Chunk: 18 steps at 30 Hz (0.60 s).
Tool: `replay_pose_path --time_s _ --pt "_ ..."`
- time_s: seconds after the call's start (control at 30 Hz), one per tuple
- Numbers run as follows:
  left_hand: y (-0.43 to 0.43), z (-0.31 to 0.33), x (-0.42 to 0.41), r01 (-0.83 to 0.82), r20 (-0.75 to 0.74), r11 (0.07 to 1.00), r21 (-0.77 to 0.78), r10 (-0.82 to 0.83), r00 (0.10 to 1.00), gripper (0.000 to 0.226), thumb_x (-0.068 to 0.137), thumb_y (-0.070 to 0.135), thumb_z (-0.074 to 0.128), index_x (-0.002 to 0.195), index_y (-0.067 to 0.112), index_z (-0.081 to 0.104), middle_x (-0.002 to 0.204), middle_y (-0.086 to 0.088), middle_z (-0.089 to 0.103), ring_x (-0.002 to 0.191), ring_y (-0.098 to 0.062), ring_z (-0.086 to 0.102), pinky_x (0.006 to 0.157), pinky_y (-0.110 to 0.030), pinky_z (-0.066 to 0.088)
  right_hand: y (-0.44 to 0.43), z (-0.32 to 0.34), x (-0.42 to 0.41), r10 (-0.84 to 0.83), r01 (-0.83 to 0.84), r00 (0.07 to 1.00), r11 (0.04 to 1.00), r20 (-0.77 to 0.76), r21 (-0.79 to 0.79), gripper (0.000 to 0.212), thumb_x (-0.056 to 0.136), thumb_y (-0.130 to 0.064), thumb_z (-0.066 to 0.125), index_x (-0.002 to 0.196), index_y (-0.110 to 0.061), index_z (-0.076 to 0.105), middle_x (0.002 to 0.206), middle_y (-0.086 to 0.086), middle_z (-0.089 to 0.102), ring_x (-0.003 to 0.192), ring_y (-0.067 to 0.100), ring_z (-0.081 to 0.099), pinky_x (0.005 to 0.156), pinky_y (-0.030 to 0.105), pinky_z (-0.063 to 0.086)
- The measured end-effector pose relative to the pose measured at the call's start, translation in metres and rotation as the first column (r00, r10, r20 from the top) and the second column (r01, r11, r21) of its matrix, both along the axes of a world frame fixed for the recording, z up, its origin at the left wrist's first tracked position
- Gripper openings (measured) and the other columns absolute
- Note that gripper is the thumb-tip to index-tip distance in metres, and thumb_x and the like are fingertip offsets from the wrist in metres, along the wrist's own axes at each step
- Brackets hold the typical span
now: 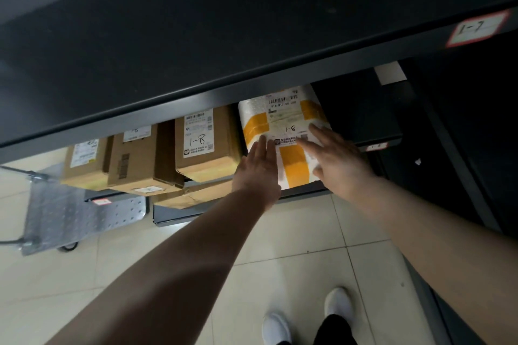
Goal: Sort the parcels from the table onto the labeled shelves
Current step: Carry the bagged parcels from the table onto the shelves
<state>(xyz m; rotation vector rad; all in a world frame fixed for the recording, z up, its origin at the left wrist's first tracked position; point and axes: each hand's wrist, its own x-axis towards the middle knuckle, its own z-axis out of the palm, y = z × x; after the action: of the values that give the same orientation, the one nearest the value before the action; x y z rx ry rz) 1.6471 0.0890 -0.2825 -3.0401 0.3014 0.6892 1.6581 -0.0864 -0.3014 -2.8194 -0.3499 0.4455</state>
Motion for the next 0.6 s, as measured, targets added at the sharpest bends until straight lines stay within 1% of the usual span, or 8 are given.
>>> replay_pose_path --time_s 0.1,0.2,0.27,0.33,0.43,0.53,0.6 --pt "0.001 -0.002 0.014 -0.05 0.073 0.999 0.016 0.049 0.996 0.086 0.094 0.017 0.057 0.154 0.009 -0.004 0.163 -0.009 -0.005 0.149 -0.025 0.008 0.119 -0.041 0.019 0.009 0.0 0.016 0.001 -0.001 1.0 1.0 -0.024 0.017 0.076 0.092 -0.019 0.057 0.15 -0.04 0.013 0.161 -0.005 0.0 0.147 0.022 -0.001 0.116 0.045 0.015" --pt "0.003 -0.004 0.033 -0.07 0.132 0.997 0.016 0.067 0.989 0.082 0.094 0.012 0.055 0.155 0.011 0.0 0.163 -0.006 0.0 0.147 -0.026 0.016 0.118 -0.044 0.024 0.016 -0.002 0.031 -0.028 0.028 1.0 0.999 0.008 0.045 0.072 0.094 -0.017 0.055 0.15 -0.036 0.016 0.161 -0.002 0.003 0.147 0.024 0.002 0.115 0.045 0.02" --pt "0.004 -0.006 0.044 -0.072 0.159 0.997 0.012 0.069 0.985 0.079 0.094 0.01 0.051 0.155 0.012 0.0 0.163 -0.006 0.001 0.146 -0.026 0.018 0.116 -0.044 0.026 0.02 -0.004 0.04 -0.056 0.054 0.998 0.996 0.029 0.07 0.067 0.096 -0.015 0.052 0.151 -0.034 0.019 0.161 0.0 0.003 0.147 0.026 0.004 0.114 0.044 0.024" --pt "0.004 -0.01 0.051 -0.074 0.181 0.997 0.007 0.072 0.981 0.076 0.094 0.007 0.046 0.155 0.011 0.0 0.163 -0.007 0.001 0.147 -0.028 0.016 0.116 -0.045 0.026 0.025 -0.007 0.048 -0.072 0.068 0.996 0.994 0.043 0.081 0.062 0.098 -0.012 0.047 0.151 -0.031 0.02 0.161 0.002 0.003 0.147 0.028 0.005 0.113 0.046 0.029" --pt "0.003 -0.012 0.056 -0.088 0.163 0.996 -0.004 0.087 0.983 0.077 0.093 0.004 0.044 0.155 0.01 -0.002 0.163 -0.008 -0.002 0.149 -0.027 0.009 0.118 -0.047 0.022 0.032 -0.01 0.053 -0.094 0.091 0.995 0.993 0.038 0.069 0.06 0.1 -0.009 0.041 0.151 -0.03 0.02 0.161 0.003 0.001 0.147 0.031 0.004 0.113 0.048 0.028" --pt "0.005 -0.007 0.06 -0.088 0.095 0.996 0.008 0.087 0.992 0.09 0.089 0.001 0.054 0.154 0.012 -0.008 0.162 -0.007 -0.009 0.149 -0.027 0.003 0.119 -0.046 0.019 0.03 -0.007 0.054 -0.077 0.075 0.996 0.996 0.044 0.054 0.06 0.099 -0.01 0.041 0.151 -0.029 0.019 0.161 0.003 0.001 0.147 0.031 0.002 0.114 0.049 0.026" --pt "0.006 -0.001 0.057 -0.126 0.06 0.992 -0.021 0.127 0.99 0.098 0.087 0.002 0.06 0.153 0.014 -0.012 0.162 -0.006 -0.012 0.149 -0.026 -0.002 0.12 -0.044 0.016 0.025 -0.004 0.052 -0.056 0.056 0.998 0.998 0.04 0.019 0.065 0.098 -0.013 0.045 0.152 -0.031 0.013 0.161 0.003 -0.001 0.147 0.029 -0.001 0.116 0.048 0.021"
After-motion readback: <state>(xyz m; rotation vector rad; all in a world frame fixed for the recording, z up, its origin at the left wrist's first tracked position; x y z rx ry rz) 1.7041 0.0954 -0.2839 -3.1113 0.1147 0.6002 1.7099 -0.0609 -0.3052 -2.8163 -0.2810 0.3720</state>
